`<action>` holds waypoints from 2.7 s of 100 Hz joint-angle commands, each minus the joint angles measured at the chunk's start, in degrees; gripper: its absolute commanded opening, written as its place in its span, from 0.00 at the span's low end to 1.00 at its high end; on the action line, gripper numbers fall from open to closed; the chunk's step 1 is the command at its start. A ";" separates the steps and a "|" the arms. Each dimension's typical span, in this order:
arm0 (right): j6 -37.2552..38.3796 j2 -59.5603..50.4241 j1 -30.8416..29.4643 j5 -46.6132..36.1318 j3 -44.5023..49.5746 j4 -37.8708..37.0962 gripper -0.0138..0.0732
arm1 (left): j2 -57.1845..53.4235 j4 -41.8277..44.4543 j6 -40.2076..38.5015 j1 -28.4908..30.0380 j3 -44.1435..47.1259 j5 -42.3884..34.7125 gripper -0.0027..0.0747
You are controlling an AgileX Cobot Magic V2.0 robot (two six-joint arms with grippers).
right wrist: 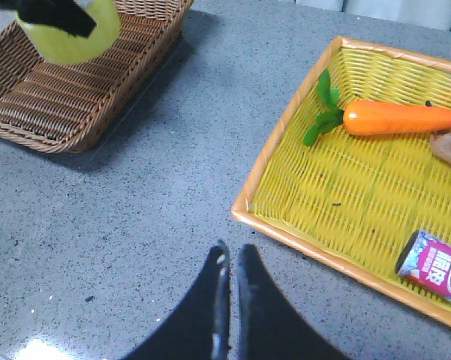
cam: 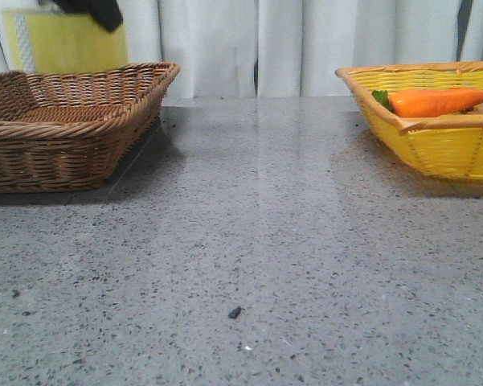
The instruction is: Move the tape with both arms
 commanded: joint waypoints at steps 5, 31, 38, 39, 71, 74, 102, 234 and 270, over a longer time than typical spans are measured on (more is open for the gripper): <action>0.04 -0.12 -0.17 -3.52 -1.15 0.32 0.08 | -2.80 0.91 0.27 0.26 2.56 -9.08 0.04; 0.04 -0.48 -0.17 -3.15 -1.15 0.90 0.08 | -4.49 2.69 -3.07 0.26 3.17 -8.81 0.50; 0.04 -1.58 -0.17 -4.60 -0.62 0.90 0.08 | -7.15 2.31 -3.07 0.13 3.59 -9.83 0.52; 0.04 -1.93 -0.17 -5.03 -0.52 0.90 0.08 | -7.89 2.30 -3.07 0.12 3.62 -10.20 0.52; 0.04 -25.07 -0.17 -22.53 19.56 -3.82 0.08 | -41.45 1.44 -2.97 -11.29 31.96 -40.44 0.34; 0.04 -27.68 -0.17 -25.12 21.93 -4.50 0.08 | -44.71 1.60 -2.50 -12.27 35.56 -42.89 0.32; 0.04 -41.56 -0.17 -43.79 39.44 -8.97 0.08 | -71.80 4.84 -2.11 -11.21 63.15 -53.80 0.01; 0.04 -41.54 -0.17 -46.12 48.16 -8.97 0.08 | -101.70 10.55 -15.09 6.24 96.67 -56.26 0.01; 0.04 -41.54 -0.17 -46.22 48.16 -8.97 0.08 | -101.47 10.17 -15.96 10.91 97.66 -43.71 0.01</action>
